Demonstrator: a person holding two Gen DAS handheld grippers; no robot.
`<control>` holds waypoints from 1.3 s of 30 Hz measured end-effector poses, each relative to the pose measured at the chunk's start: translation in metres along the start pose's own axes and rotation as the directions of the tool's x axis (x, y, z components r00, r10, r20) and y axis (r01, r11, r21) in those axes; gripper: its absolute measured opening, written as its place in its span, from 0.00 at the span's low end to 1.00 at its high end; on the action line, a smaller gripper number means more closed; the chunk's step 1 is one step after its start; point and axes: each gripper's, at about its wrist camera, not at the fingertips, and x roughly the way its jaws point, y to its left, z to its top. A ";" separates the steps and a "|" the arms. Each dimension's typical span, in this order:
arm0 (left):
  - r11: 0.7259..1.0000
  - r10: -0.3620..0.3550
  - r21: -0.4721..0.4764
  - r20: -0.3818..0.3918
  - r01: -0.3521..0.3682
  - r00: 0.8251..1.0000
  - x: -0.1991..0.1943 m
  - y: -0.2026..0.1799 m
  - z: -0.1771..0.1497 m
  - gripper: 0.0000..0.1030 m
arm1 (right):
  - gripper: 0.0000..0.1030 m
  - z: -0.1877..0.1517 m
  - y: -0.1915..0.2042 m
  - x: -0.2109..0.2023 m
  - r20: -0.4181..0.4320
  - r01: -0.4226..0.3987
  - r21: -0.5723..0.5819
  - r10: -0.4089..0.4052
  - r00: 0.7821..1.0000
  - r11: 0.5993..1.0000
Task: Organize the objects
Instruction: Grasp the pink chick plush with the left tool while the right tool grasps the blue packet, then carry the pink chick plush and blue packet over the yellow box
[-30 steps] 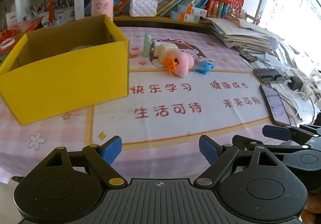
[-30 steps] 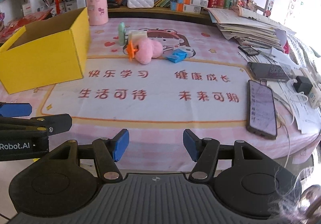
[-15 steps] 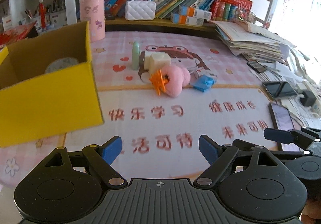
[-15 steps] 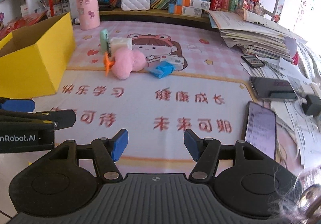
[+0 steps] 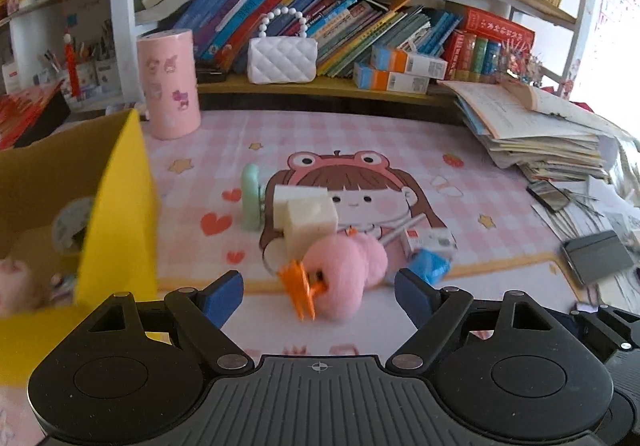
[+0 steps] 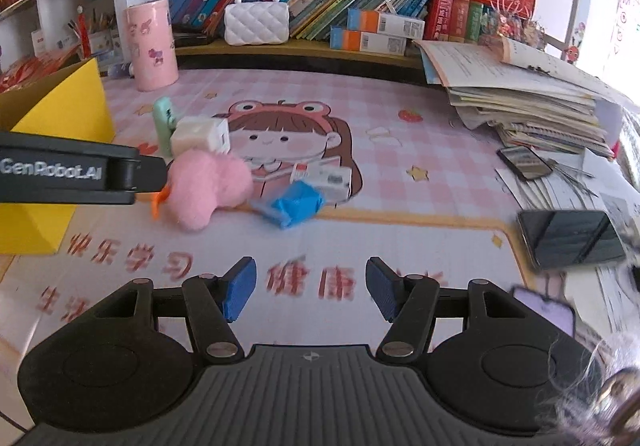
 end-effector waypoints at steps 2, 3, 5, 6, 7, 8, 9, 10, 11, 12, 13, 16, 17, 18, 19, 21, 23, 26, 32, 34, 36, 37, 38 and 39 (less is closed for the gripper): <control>1.000 -0.005 0.005 -0.018 0.005 1.000 0.015 -0.001 0.006 0.81 | 0.57 0.006 -0.002 0.010 0.005 -0.010 -0.008 0.010 1.000 1.000; 1.000 -0.007 0.005 -0.030 0.007 1.000 0.022 0.000 0.009 0.81 | 0.57 0.009 -0.004 0.016 0.005 -0.015 -0.014 0.015 1.000 1.000; 1.000 -0.015 0.005 -0.052 0.015 0.999 0.036 0.001 0.013 0.81 | 0.57 0.016 -0.005 0.027 0.004 -0.028 -0.028 0.028 1.000 0.999; 1.000 -0.015 0.009 -0.065 0.016 0.998 0.043 0.001 0.015 0.81 | 0.57 0.018 -0.006 0.032 0.003 -0.035 -0.034 0.035 0.999 0.999; 1.000 -0.016 0.014 -0.078 0.017 0.997 0.049 0.001 0.017 0.81 | 0.57 0.020 -0.006 0.037 0.000 -0.043 -0.040 0.043 0.999 0.998; 1.000 -0.019 0.019 -0.088 0.021 0.996 0.054 0.000 0.018 0.81 | 0.57 0.022 -0.007 0.043 -0.004 -0.051 -0.046 0.050 0.999 0.998; 0.999 -0.026 0.025 -0.098 0.029 0.995 0.059 -0.001 0.020 0.81 | 0.57 0.024 -0.007 0.047 -0.009 -0.057 -0.049 0.057 0.998 0.997; 0.999 -0.033 0.033 -0.106 0.036 0.994 0.064 -0.002 0.021 0.81 | 0.57 0.025 -0.007 0.051 -0.014 -0.065 -0.054 0.064 0.998 0.996; 0.998 -0.036 0.043 -0.115 0.041 0.993 0.068 -0.004 0.021 0.81 | 0.57 0.026 -0.007 0.055 -0.016 -0.070 -0.059 0.070 0.997 0.996; 0.998 -0.038 0.051 -0.124 0.045 0.992 0.071 -0.005 0.022 0.81 | 0.57 0.028 -0.006 0.058 -0.019 -0.079 -0.064 0.078 0.997 0.995; 0.997 -0.041 0.058 -0.132 0.049 0.990 0.074 -0.006 0.022 0.81 | 0.57 0.028 -0.006 0.061 -0.022 -0.084 -0.067 0.083 0.996 0.994; 0.996 -0.039 0.074 -0.155 0.051 0.987 0.082 -0.009 0.021 0.77 | 0.58 0.030 -0.003 0.069 -0.033 -0.094 -0.078 0.092 0.995 0.992; 0.996 -0.041 0.077 -0.162 0.054 0.986 0.085 -0.010 0.020 0.76 | 0.58 0.031 -0.003 0.071 -0.036 -0.097 -0.081 0.094 0.995 0.992; 0.995 -0.049 0.075 -0.164 0.062 0.985 0.086 -0.010 0.019 0.74 | 0.58 0.031 -0.002 0.073 -0.039 -0.102 -0.085 0.099 0.994 0.991; 0.994 -0.067 0.070 -0.167 0.079 0.984 0.087 -0.010 0.019 0.63 | 0.58 0.031 -0.001 0.075 -0.041 -0.105 -0.088 0.102 0.994 0.990; 0.992 -0.085 0.073 -0.170 0.099 0.982 0.086 -0.010 0.020 0.57 | 0.59 0.031 0.001 0.078 -0.045 -0.113 -0.096 0.110 0.993 0.989; 0.991 -0.087 0.085 -0.161 0.101 0.983 0.080 -0.010 0.021 0.54 | 0.59 0.032 0.002 0.080 -0.045 -0.120 -0.101 0.116 0.992 0.988; 0.992 -0.100 0.060 -0.126 0.108 0.987 0.064 -0.005 0.026 0.52 | 0.55 0.032 0.003 0.084 -0.046 -0.129 -0.100 0.125 0.991 0.987; 0.991 -0.134 0.015 -0.083 0.136 0.987 0.027 0.006 0.025 0.52 | 0.43 0.033 0.003 0.083 -0.035 -0.140 -0.108 0.137 0.990 0.984; 0.990 -0.143 -0.001 -0.083 0.143 0.986 0.017 0.009 0.020 0.52 | 0.41 0.032 0.001 0.077 -0.025 -0.139 -0.098 0.137 0.990 0.985; 0.989 -0.149 -0.021 -0.085 0.147 0.985 0.008 0.013 0.013 0.52 | 0.41 0.030 0.001 0.069 -0.019 -0.130 -0.083 0.129 0.991 0.988; 0.988 -0.153 -0.030 -0.086 0.151 0.984 0.004 0.015 0.010 0.52 | 0.40 0.028 0.000 0.064 -0.016 -0.126 -0.073 0.125 0.992 0.989; 0.987 -0.158 -0.036 -0.085 0.155 0.984 0.000 0.016 0.006 0.52 | 0.40 0.027 0.000 0.059 -0.012 -0.123 -0.064 0.123 0.992 0.990; 0.986 -0.162 -0.042 -0.085 0.159 0.983 -0.003 0.018 0.003 0.52 | 0.40 0.026 0.000 0.054 -0.009 -0.123 -0.055 0.122 0.992 0.991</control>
